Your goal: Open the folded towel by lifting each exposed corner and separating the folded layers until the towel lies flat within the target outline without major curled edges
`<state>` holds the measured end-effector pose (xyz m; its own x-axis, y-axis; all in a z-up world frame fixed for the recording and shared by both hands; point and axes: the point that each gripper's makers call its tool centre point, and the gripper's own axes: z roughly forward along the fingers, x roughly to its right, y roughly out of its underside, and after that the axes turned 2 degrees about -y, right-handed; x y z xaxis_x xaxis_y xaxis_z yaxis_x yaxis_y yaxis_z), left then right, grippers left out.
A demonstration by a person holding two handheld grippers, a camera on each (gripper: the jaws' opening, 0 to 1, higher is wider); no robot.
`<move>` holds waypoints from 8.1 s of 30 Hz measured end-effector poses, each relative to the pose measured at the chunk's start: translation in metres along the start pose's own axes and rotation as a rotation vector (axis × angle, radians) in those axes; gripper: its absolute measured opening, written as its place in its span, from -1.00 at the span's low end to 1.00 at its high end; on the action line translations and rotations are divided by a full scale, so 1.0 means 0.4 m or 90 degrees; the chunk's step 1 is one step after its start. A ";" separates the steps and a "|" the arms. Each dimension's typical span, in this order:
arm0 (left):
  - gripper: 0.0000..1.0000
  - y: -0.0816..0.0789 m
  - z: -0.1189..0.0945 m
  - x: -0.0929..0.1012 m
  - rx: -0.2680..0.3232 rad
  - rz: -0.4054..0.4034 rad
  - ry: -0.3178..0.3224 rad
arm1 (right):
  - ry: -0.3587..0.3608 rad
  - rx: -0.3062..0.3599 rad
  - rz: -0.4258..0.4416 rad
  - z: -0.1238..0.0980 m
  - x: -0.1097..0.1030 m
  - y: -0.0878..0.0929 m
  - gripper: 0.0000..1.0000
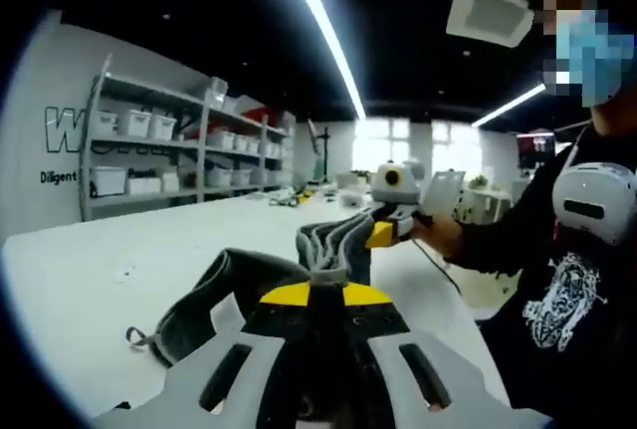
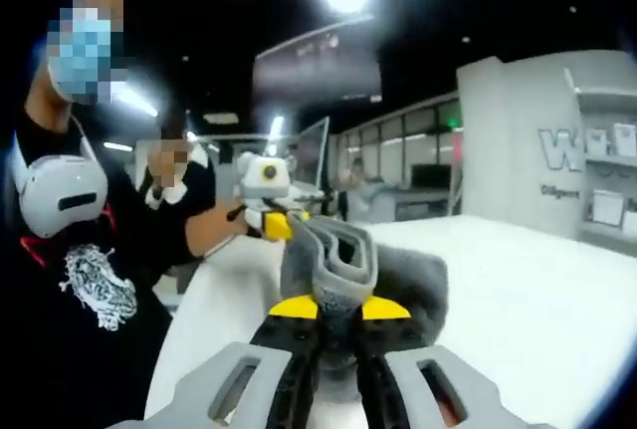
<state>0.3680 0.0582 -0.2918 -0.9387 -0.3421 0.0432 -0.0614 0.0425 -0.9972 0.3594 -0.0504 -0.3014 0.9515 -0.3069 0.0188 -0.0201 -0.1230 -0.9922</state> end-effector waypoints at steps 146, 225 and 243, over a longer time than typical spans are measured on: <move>1.00 0.110 -0.363 -0.053 -0.073 -0.076 -0.442 | 0.328 0.060 -0.032 -0.220 -0.013 0.006 1.00; 0.91 -0.007 -0.054 -0.201 -0.108 -0.058 -0.125 | 0.428 -0.241 -0.682 -0.021 -0.285 0.057 1.00; 0.86 0.032 -0.073 -0.272 -0.098 -0.109 -0.144 | 0.416 -0.240 -0.783 0.067 -0.298 0.049 0.99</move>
<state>0.4596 0.1233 -0.3074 -0.8118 -0.5562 0.1779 -0.2790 0.1018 -0.9549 0.2540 0.0091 -0.3264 0.1194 -0.1814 0.9761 0.5173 -0.8278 -0.2171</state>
